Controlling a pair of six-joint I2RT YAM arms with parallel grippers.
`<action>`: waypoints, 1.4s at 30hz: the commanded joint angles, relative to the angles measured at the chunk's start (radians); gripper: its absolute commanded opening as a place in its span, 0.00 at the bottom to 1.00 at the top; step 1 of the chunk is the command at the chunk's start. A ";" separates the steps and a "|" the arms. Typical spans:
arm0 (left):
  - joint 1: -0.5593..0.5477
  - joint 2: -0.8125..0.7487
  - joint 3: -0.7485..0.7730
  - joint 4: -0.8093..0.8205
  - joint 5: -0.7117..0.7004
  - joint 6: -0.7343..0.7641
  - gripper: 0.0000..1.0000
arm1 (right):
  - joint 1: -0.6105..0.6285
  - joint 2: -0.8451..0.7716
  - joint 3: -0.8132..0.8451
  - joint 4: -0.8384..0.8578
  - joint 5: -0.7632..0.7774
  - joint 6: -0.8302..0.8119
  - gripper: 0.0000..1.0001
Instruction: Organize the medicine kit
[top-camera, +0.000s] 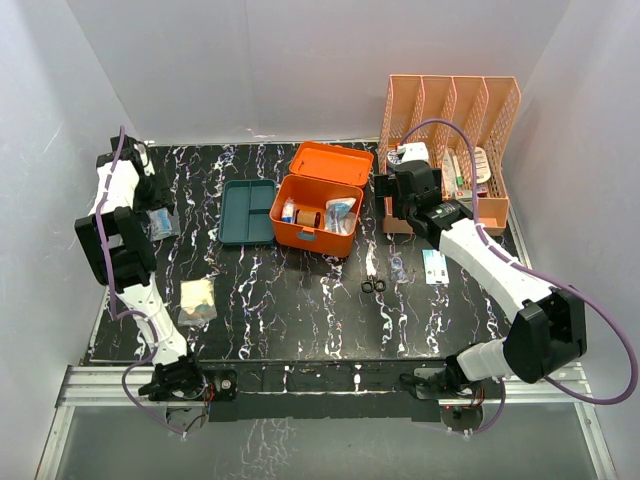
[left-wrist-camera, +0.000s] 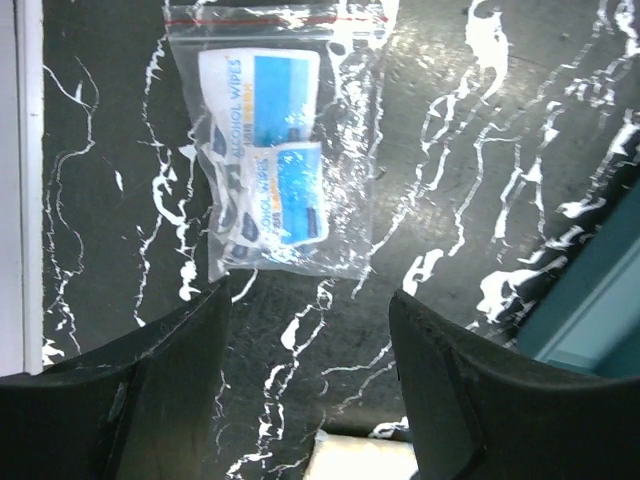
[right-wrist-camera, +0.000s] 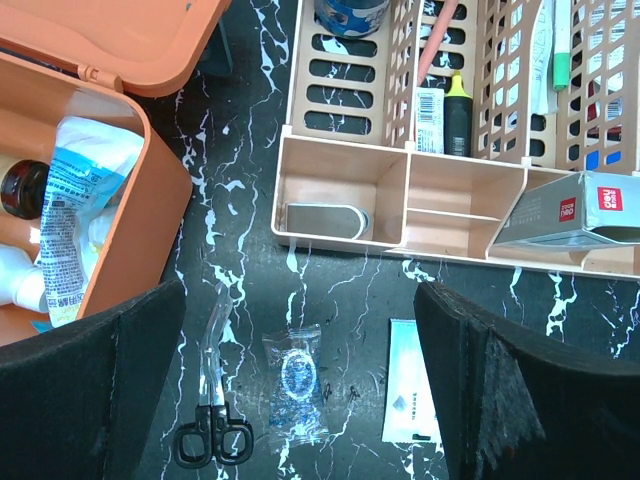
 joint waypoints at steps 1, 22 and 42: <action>0.004 0.014 -0.009 0.005 -0.074 0.036 0.63 | -0.006 -0.044 0.000 0.045 0.013 0.008 0.98; 0.011 0.096 -0.074 0.142 -0.148 -0.013 0.33 | -0.006 -0.089 -0.035 0.023 0.032 0.038 0.98; -0.306 0.022 0.501 -0.046 0.055 0.010 0.05 | -0.006 -0.089 -0.041 0.014 0.108 0.113 0.98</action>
